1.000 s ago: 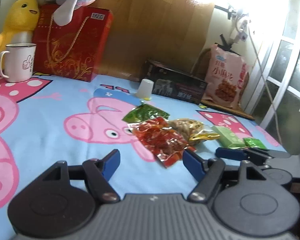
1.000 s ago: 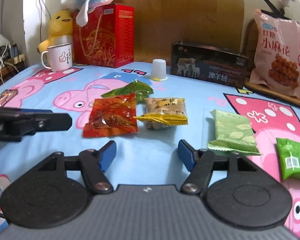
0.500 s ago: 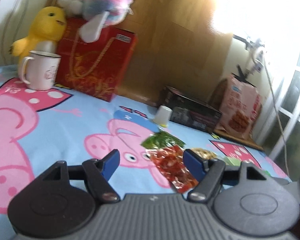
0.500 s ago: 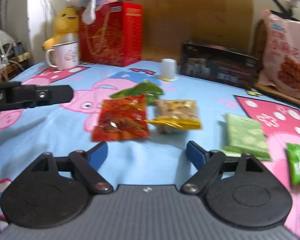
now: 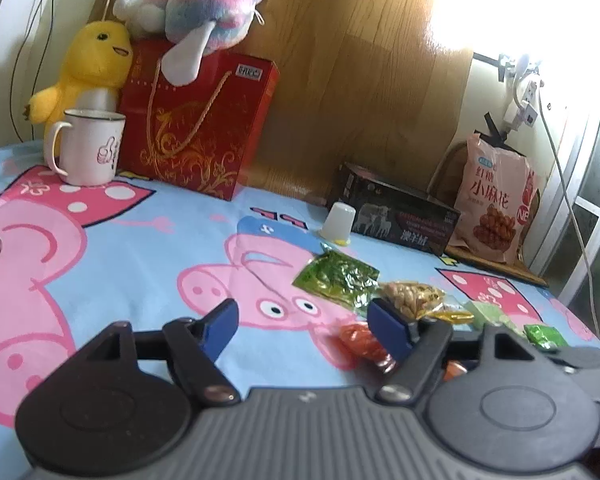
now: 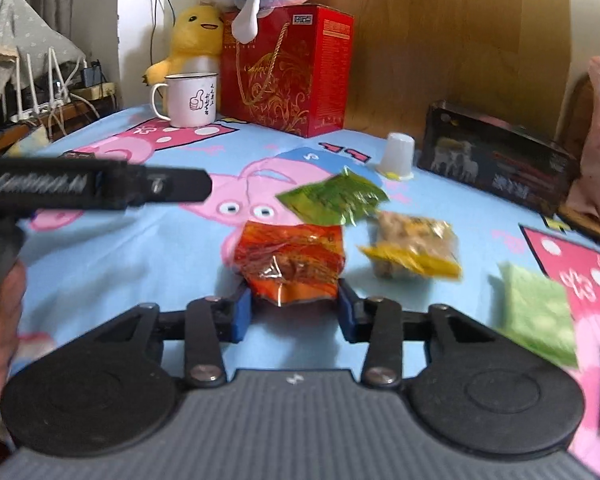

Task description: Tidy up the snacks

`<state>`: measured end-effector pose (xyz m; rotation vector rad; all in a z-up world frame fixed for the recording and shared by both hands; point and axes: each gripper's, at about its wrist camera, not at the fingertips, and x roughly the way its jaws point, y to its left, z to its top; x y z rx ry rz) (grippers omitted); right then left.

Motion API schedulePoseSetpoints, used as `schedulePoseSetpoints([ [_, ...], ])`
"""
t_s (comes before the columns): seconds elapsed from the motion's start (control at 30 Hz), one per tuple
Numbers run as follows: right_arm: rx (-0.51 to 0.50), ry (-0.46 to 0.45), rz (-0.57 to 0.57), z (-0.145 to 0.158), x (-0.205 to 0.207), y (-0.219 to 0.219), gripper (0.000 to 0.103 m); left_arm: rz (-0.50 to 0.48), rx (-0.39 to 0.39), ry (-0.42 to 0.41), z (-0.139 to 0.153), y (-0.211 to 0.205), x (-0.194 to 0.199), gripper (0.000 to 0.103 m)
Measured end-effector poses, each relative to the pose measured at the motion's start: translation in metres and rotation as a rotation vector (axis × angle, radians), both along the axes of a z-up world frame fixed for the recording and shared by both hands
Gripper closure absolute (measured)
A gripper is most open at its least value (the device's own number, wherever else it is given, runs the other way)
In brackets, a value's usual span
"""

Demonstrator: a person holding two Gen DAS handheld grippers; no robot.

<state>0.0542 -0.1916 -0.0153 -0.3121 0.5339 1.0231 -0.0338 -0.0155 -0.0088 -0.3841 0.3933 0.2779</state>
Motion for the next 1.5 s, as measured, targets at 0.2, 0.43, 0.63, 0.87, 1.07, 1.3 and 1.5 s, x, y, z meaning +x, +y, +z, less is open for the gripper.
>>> schedulePoseSetpoints([
  [0.2, 0.031, 0.032, -0.064, -0.002, 0.005, -0.06, 0.097, -0.017, 0.004, 0.072, -0.003, -0.003, 0.01, 0.028],
  [0.43, 0.066, 0.064, -0.136, -0.004, 0.014, -0.096, 0.091, -0.024, -0.041, 0.093, -0.004, 0.004, 0.013, 0.028],
  [0.63, 0.122, 0.105, 0.013, 0.005, 0.009, -0.066, 0.046, 0.016, -0.173, 0.05, -0.008, 0.026, 0.005, 0.028],
  [0.87, 0.032, 0.122, 0.124, 0.003, 0.016, 0.013, 0.044, 0.03, -0.168, 0.052, -0.008, 0.027, 0.004, 0.028],
  [1.07, 0.009, 0.075, 0.167, 0.002, 0.009, 0.028, 0.052, 0.019, -0.133, 0.053, -0.006, 0.021, 0.004, 0.028],
  [1.3, 0.036, 0.084, 0.119, 0.0, 0.013, -0.011, 0.067, 0.007, -0.138, 0.056, -0.006, 0.021, 0.005, 0.028],
  [1.5, 0.066, 0.142, 0.05, 0.001, 0.016, -0.062, 0.067, -0.021, -0.118, 0.073, -0.006, 0.017, 0.008, 0.028],
])
